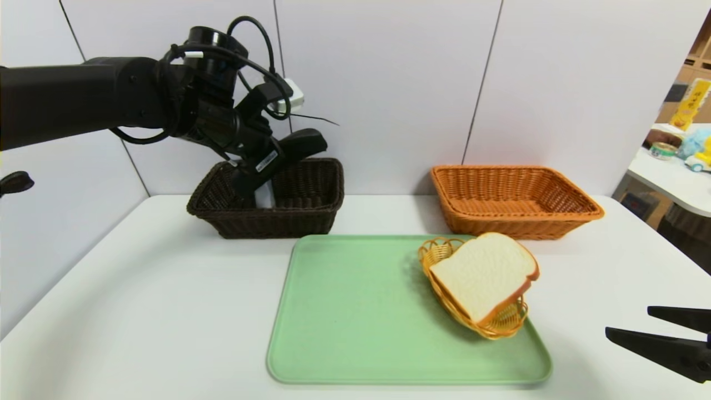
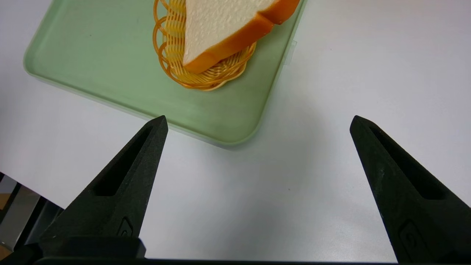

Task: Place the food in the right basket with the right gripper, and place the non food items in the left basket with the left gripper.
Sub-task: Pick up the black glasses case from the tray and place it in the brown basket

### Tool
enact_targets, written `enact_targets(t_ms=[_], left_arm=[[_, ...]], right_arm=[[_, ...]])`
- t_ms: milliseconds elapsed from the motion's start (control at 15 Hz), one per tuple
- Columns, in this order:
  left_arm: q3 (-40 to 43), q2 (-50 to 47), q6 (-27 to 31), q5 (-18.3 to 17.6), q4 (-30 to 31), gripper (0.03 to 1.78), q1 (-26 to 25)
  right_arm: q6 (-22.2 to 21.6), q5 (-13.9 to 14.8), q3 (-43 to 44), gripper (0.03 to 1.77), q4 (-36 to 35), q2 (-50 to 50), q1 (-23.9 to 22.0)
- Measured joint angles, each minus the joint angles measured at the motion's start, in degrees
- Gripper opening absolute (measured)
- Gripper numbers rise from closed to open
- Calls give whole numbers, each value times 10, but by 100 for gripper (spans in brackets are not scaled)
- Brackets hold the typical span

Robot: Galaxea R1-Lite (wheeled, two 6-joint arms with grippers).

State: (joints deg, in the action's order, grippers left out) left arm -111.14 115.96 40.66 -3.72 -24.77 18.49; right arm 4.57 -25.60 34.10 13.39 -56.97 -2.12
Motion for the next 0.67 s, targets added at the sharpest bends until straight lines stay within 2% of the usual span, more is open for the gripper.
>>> enact_targets(t_ms=[133,667], left_arm=[[-1,13,20,-3,2,45,-4],[-11,57,21,-5,8,45,-2]], right_arm=[[0,0,0,171,1,-1,0],[0,1,-5,171,3,-1,0]])
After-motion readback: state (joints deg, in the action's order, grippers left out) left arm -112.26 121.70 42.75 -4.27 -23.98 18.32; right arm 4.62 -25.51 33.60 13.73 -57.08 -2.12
